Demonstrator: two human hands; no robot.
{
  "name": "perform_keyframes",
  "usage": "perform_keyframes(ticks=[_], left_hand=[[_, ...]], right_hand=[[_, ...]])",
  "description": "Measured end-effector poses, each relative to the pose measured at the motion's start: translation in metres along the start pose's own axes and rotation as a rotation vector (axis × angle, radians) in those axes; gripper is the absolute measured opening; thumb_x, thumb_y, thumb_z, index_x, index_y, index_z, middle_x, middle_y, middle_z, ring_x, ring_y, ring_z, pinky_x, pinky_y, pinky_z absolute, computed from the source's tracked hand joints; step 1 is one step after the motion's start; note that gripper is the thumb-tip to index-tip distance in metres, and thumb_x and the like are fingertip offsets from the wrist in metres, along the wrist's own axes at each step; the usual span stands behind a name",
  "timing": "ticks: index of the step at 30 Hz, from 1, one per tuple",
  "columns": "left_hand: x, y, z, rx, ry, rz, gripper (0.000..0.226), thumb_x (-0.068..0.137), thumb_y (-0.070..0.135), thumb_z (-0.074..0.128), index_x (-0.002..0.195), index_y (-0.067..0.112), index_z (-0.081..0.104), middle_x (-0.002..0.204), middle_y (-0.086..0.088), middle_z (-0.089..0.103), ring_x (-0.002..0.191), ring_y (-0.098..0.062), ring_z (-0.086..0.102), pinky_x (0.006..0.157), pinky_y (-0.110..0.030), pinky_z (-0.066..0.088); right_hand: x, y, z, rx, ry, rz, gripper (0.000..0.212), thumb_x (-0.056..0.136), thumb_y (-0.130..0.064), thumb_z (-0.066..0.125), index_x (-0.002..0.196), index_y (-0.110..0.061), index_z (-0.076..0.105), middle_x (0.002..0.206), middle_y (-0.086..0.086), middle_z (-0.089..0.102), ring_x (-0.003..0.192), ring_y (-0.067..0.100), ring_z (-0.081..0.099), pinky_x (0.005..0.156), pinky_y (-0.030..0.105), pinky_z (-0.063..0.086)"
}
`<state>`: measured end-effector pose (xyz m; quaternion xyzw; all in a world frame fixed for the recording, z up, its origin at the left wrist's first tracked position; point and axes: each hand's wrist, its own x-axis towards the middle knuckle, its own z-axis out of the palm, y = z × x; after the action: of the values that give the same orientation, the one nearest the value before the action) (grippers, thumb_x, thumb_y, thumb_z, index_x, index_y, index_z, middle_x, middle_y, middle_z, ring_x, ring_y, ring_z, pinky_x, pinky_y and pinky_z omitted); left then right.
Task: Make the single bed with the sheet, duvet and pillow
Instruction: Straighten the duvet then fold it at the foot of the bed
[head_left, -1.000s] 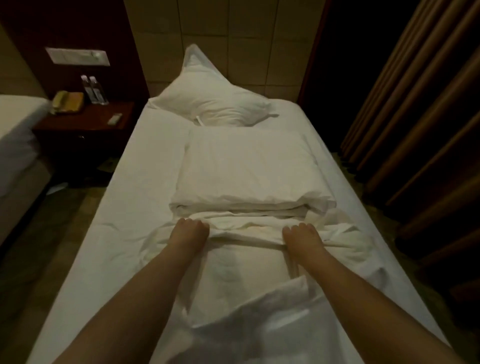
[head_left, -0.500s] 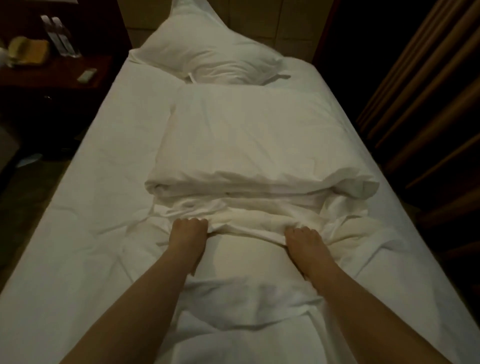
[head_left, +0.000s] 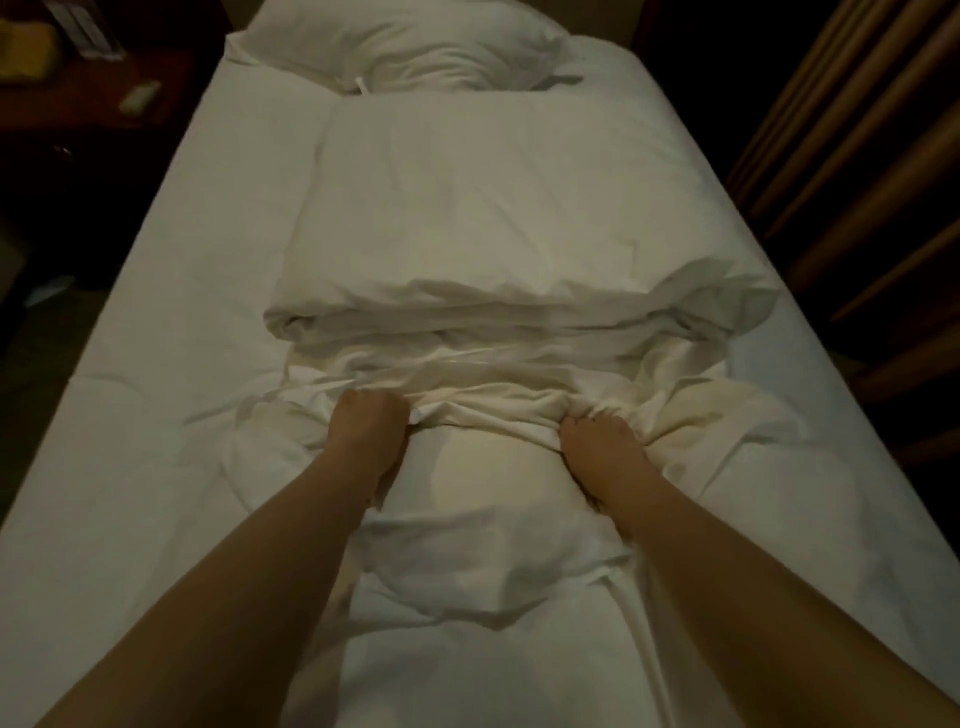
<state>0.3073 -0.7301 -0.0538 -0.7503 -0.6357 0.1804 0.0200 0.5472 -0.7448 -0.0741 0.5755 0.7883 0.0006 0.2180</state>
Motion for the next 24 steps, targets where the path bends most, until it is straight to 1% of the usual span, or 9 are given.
perform_keyframes(ticks=[3, 8, 10, 12, 13, 16, 18, 21, 24], left_hand=[[-0.010, -0.007, -0.027, 0.044, -0.020, 0.023, 0.024, 0.094, 0.024, 0.047, 0.111, 0.015, 0.062, 0.115, -0.004, 0.064, 0.107, -0.021, 0.061, 0.086, -0.028, 0.044], [-0.022, -0.019, -0.058, 0.041, 0.034, 0.038, 0.026, 0.095, 0.027, 0.046, 0.109, 0.014, 0.064, 0.111, -0.005, 0.065, 0.103, -0.023, 0.063, 0.082, -0.028, 0.045], [-0.029, -0.022, -0.064, -0.006, 0.169, 0.054, 0.013, 0.083, 0.019, 0.067, 0.087, 0.007, 0.070, 0.087, -0.012, 0.068, 0.081, -0.030, 0.067, 0.067, -0.031, 0.051], [-0.035, -0.026, -0.061, -0.090, 0.224, 0.055, 0.025, 0.052, 0.010, 0.089, 0.061, 0.003, 0.066, 0.060, -0.016, 0.060, 0.052, -0.033, 0.062, 0.047, -0.032, 0.050], [-0.041, -0.026, -0.060, -0.126, 0.248, 0.065, 0.028, 0.047, 0.006, 0.089, 0.063, 0.001, 0.065, 0.061, -0.018, 0.058, 0.052, -0.034, 0.061, 0.046, -0.033, 0.049], [-0.074, -0.012, -0.065, -0.273, 0.182, 0.060, 0.024, 0.085, 0.014, 0.061, 0.107, 0.003, 0.060, 0.106, -0.020, 0.055, 0.098, -0.038, 0.055, 0.073, -0.042, 0.048], [-0.096, -0.015, -0.067, -0.399, 0.147, 0.086, 0.029, 0.098, 0.022, 0.042, 0.123, 0.010, 0.052, 0.121, -0.014, 0.049, 0.113, -0.031, 0.046, 0.087, -0.042, 0.043], [-0.124, -0.039, -0.089, -0.475, -0.102, 0.246, 0.033, 0.100, 0.036, 0.035, 0.121, 0.020, 0.055, 0.123, -0.004, 0.053, 0.114, -0.022, 0.050, 0.095, -0.034, 0.042], [-0.141, -0.063, -0.111, -0.142, -0.370, 0.377, 0.039, 0.095, 0.052, 0.038, 0.120, 0.028, 0.055, 0.116, 0.000, 0.061, 0.105, -0.018, 0.055, 0.090, -0.031, 0.044]], right_hand=[[-0.011, 0.004, -0.022, -0.023, 0.012, -0.006, 0.031, 0.097, -0.012, 0.039, 0.127, -0.006, 0.045, 0.124, 0.012, 0.056, 0.111, 0.026, 0.055, 0.095, 0.034, 0.039], [-0.027, 0.019, -0.052, 0.021, 0.077, 0.000, 0.029, 0.098, -0.012, 0.035, 0.124, -0.010, 0.048, 0.122, 0.011, 0.057, 0.110, 0.026, 0.053, 0.093, 0.034, 0.037], [-0.033, 0.024, -0.058, 0.009, 0.113, -0.016, 0.028, 0.098, -0.013, 0.036, 0.124, -0.008, 0.047, 0.121, 0.011, 0.057, 0.109, 0.026, 0.053, 0.093, 0.034, 0.037], [-0.040, 0.027, -0.065, 0.001, 0.131, -0.037, 0.030, 0.099, -0.013, 0.034, 0.126, -0.007, 0.045, 0.122, 0.012, 0.055, 0.111, 0.027, 0.052, 0.093, 0.035, 0.036], [-0.045, 0.029, -0.069, -0.004, 0.134, -0.046, 0.030, 0.099, -0.013, 0.034, 0.127, -0.008, 0.044, 0.123, 0.011, 0.054, 0.111, 0.027, 0.052, 0.093, 0.035, 0.037], [-0.067, 0.039, -0.077, 0.003, 0.125, -0.107, 0.031, 0.098, -0.012, 0.037, 0.128, -0.009, 0.043, 0.125, 0.010, 0.050, 0.112, 0.027, 0.050, 0.090, 0.035, 0.038], [-0.087, 0.051, -0.080, 0.062, 0.147, -0.186, 0.033, 0.093, -0.010, 0.044, 0.125, -0.007, 0.048, 0.123, 0.013, 0.049, 0.109, 0.030, 0.051, 0.086, 0.037, 0.040], [-0.115, 0.073, -0.094, 0.065, 0.194, -0.322, 0.026, 0.082, -0.012, 0.056, 0.107, -0.007, 0.058, 0.107, 0.014, 0.056, 0.094, 0.032, 0.055, 0.074, 0.037, 0.043], [-0.138, 0.087, -0.111, -0.038, 0.012, -0.394, 0.023, 0.095, -0.028, 0.042, 0.109, -0.013, 0.054, 0.113, 0.005, 0.054, 0.102, 0.021, 0.050, 0.081, 0.031, 0.038]])
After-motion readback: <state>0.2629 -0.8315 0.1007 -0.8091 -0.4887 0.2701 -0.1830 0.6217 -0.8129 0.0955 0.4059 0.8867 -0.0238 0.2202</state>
